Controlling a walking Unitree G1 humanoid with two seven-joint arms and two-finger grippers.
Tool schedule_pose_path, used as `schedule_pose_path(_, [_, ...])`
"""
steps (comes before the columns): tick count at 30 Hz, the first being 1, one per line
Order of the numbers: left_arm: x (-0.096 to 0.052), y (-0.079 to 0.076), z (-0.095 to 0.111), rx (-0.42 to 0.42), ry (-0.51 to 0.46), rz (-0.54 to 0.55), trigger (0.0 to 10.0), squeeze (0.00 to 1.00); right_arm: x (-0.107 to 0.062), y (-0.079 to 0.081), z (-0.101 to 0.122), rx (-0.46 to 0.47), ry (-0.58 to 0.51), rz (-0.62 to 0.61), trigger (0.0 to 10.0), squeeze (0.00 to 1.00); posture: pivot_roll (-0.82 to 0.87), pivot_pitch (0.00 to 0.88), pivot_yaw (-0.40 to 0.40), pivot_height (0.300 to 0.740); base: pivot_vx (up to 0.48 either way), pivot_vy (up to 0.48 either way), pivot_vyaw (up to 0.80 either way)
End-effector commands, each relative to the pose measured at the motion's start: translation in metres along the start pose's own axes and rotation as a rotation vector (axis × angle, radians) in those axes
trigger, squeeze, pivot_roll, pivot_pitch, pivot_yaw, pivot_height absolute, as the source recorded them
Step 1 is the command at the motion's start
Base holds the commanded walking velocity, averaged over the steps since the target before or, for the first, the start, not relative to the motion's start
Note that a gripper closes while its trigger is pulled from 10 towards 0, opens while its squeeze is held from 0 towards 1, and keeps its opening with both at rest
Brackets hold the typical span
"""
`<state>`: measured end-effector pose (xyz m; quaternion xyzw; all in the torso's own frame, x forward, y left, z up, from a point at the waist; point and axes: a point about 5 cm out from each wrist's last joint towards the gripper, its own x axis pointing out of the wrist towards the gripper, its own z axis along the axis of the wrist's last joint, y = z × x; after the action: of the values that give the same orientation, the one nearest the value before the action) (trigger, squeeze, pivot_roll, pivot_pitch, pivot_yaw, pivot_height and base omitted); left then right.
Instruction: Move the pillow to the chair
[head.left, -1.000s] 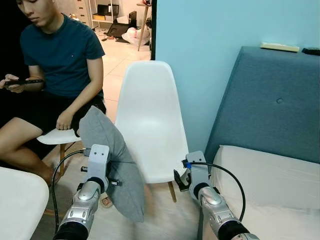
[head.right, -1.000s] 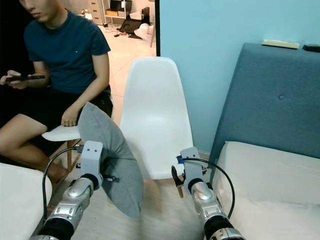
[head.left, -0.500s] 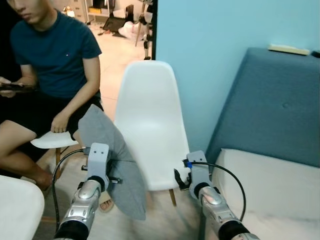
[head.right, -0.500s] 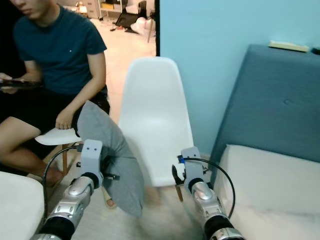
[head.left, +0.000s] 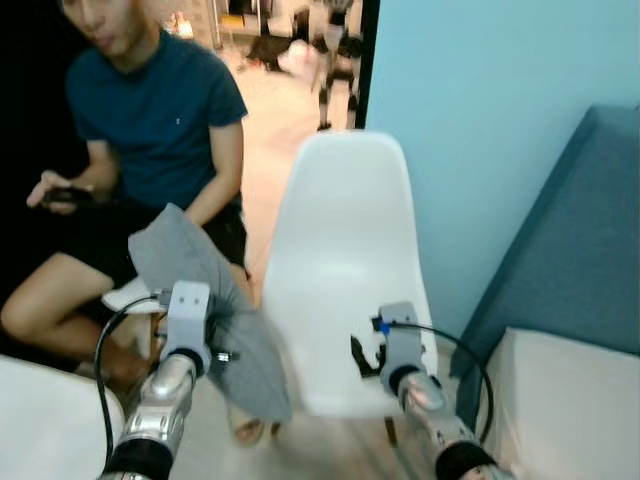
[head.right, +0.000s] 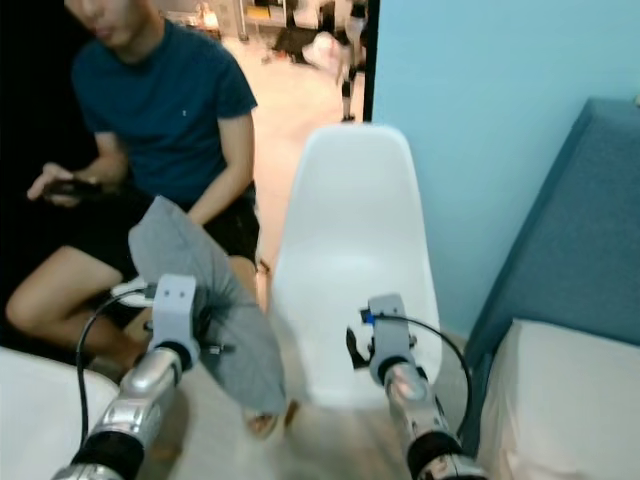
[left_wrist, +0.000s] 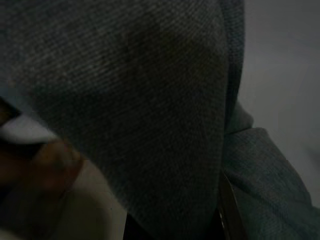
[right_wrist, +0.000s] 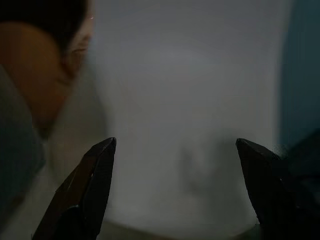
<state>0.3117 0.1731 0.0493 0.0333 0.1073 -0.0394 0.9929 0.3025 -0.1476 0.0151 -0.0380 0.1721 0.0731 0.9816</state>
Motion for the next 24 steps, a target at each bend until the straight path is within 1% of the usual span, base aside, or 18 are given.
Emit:
schedule_pose_path(1, [0.0032, -0.0005, 0.0117, 0.017, -0.058, -0.018, 10.0, 0.00, -0.0020, 0.0001, -0.0042, 0.025, 0.004, -0.017, 10.0, 0.00, -0.01, 0.033, 0.021, 0.740, 0.319, 0.000, -0.80])
schedule_pose_path(4, [0.0035, -0.0015, 0.0113, 0.021, -0.055, -0.029, 10.0, 0.00, -0.0030, -0.0006, -0.0063, 0.025, 0.008, -0.029, 10.0, 0.00, -0.02, 0.030, 0.029, 0.740, 0.315, 0.000, -0.15])
schedule_pose_path(6, [0.0042, -0.0036, 0.0107, 0.024, -0.050, -0.043, 10.0, 0.00, -0.0043, -0.0009, -0.0073, 0.006, 0.002, -0.036, 10.0, 0.00, -0.02, 0.028, 0.036, 0.740, 0.309, 0.000, 0.00])
schedule_pose_path(13, [0.0059, -0.0074, 0.0119, 0.035, -0.051, -0.060, 10.0, 0.00, -0.0056, -0.0009, -0.0090, 0.008, 0.001, -0.036, 10.0, 0.00, -0.02, 0.022, 0.036, 0.740, 0.301, 0.000, 0.00])
schedule_pose_path(18, [0.0054, -0.0075, 0.0112, 0.038, -0.051, -0.064, 10.0, 0.00, -0.0059, -0.0001, -0.0092, 0.010, -0.002, -0.034, 10.0, 0.00, -0.02, 0.020, 0.032, 0.740, 0.280, 0.000, 0.00])
schedule_pose_path(24, [0.0042, -0.0087, 0.0080, 0.035, -0.039, -0.068, 10.0, 0.00, -0.0049, 0.0008, -0.0071, 0.006, -0.009, -0.029, 10.0, 0.00, -0.02, 0.020, 0.025, 0.740, 0.000, 0.000, 0.00])
